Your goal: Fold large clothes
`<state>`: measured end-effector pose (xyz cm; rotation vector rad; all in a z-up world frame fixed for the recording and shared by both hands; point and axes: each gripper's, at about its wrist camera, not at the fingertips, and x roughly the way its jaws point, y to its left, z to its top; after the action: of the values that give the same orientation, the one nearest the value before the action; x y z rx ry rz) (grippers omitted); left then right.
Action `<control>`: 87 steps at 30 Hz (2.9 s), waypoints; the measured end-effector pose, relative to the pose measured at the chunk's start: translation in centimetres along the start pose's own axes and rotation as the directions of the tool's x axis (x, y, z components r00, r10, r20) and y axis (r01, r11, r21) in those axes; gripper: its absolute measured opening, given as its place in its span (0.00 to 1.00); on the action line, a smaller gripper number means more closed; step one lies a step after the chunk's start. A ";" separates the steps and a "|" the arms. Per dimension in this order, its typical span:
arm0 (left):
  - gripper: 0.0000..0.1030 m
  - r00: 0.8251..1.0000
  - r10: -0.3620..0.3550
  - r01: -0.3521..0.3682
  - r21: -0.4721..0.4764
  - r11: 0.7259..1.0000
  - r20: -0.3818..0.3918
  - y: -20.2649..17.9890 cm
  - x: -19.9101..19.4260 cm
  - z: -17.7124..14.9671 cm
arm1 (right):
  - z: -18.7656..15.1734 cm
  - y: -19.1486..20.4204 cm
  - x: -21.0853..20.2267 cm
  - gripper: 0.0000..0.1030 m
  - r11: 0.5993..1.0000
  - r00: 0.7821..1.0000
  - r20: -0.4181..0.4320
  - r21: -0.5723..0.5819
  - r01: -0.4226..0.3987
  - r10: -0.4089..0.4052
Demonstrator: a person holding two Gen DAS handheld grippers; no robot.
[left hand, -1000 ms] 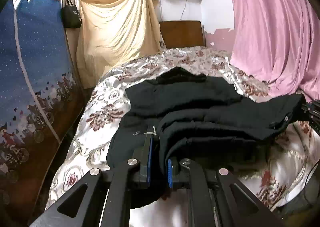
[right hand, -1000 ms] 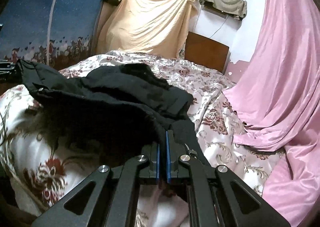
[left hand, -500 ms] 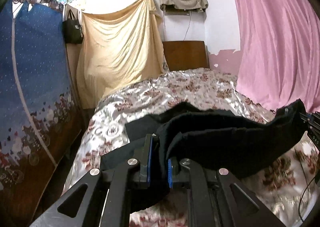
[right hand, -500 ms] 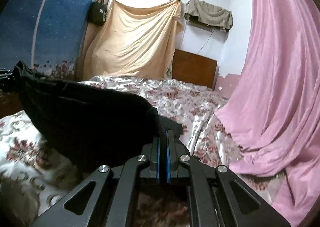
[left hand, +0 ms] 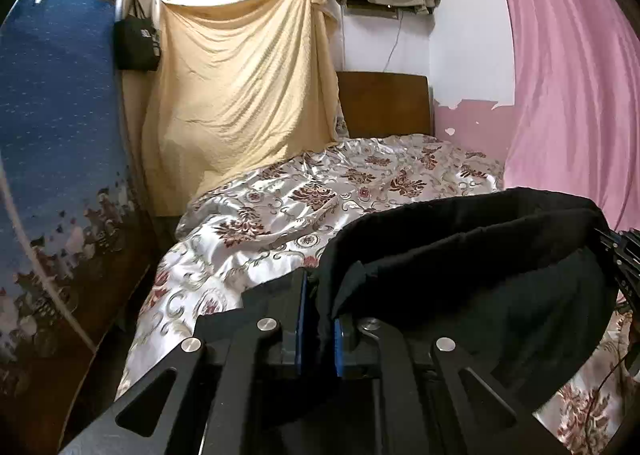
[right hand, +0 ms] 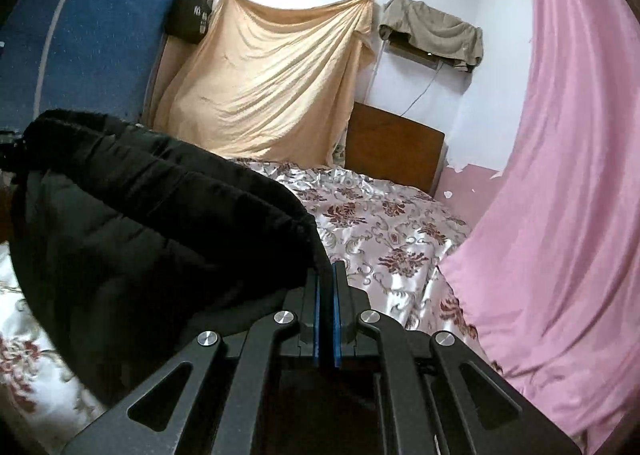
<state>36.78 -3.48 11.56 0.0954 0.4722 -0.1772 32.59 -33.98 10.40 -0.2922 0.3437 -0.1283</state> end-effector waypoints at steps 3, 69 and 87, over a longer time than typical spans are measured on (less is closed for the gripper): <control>0.10 0.999 -0.012 0.012 0.010 1.000 -0.035 0.2 3.9 1.5 | 1.4 -0.2 4.5 0.04 1.000 0.999 -0.040 -0.003 -0.009 0.009; 0.90 0.976 -0.144 0.142 -0.024 0.990 -0.160 -4.9 16.5 -7.2 | -6.2 4.3 15.6 0.91 0.952 0.941 -0.178 0.166 -0.258 0.287; 1.00 0.963 0.028 -0.055 -0.094 0.994 -0.268 1.6 26.3 -4.3 | -6.0 0.5 28.8 0.97 0.977 0.939 -0.321 0.206 -0.055 0.121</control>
<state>58.18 -5.20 -4.22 0.0299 0.7465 -0.0992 57.41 -40.03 -4.11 -0.0589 0.6745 -0.1214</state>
